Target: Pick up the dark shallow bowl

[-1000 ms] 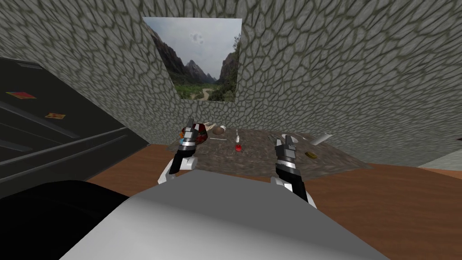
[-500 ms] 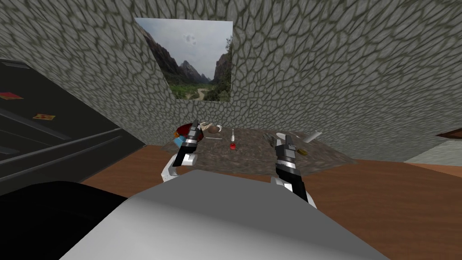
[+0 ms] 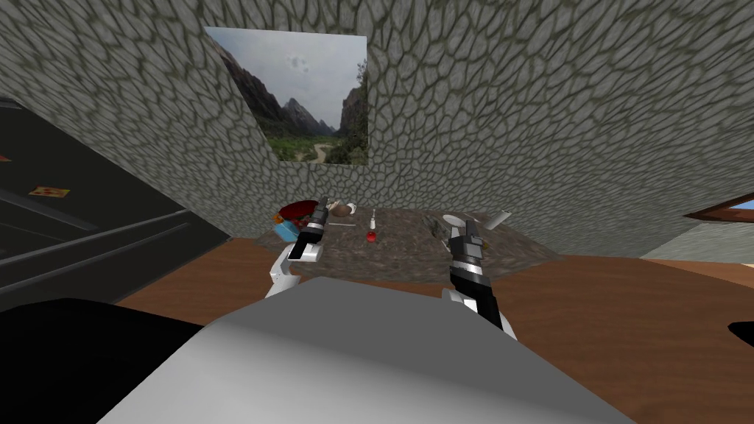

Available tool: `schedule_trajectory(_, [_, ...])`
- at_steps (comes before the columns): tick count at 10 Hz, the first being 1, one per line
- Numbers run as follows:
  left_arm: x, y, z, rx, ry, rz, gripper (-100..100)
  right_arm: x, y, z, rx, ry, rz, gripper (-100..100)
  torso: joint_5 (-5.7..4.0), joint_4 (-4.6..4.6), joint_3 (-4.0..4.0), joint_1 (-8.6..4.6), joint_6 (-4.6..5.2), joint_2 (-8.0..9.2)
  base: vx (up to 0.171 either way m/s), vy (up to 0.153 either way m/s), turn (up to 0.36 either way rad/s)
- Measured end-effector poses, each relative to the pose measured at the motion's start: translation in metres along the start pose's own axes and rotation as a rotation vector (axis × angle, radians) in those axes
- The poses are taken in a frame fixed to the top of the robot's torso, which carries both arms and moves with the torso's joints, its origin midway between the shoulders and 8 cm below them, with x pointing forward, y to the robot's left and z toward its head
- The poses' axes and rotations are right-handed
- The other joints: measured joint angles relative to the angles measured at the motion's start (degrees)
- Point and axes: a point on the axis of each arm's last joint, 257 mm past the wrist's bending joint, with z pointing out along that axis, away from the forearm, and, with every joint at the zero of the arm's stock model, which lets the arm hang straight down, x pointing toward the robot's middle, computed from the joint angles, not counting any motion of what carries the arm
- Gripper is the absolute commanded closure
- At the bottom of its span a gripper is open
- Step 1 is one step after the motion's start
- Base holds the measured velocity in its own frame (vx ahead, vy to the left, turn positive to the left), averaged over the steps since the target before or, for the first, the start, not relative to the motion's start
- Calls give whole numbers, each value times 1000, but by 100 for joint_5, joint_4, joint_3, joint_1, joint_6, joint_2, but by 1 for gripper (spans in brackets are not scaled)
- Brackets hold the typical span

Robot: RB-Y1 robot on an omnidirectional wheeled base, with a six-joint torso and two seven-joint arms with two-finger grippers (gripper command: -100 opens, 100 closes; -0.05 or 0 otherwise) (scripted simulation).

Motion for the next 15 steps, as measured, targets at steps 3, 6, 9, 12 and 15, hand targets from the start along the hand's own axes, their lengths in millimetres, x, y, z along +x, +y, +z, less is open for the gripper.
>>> schedule_trajectory(3, [-6, 26, 16, -77, 3, 31, -100, 0, 0, 0, 0, 0, 0, 0, 0, 0, 0, 0, 1, 0, -13, -91, -21])
schedule_trajectory(6, [-14, 60, 24, -158, 1, 51, -100, 0, 0, 0, 0, 0, 0, 0, 2, 0, 1, 8, -1, 2, -13, -94, -27])
schedule_trajectory(9, [-26, 90, 34, -242, -10, 66, -100, 0, 0, 0, 0, 0, 0, 0, 1, 0, -1, 3, -1, -1, -3, -88, -16])
schedule_trajectory(12, [-35, 118, 42, -329, -24, 65, -100, 0, 0, 0, 0, 0, 0, 0, 1, -1, -1, 7, -1, -1, -6, -86, -18])
schedule_trajectory(15, [-45, 150, 43, -423, -47, 56, -100, 0, 0, 0, 0, 0, 0, 0, 3, -2, -4, 11, -1, -7, 7, -71, -7])
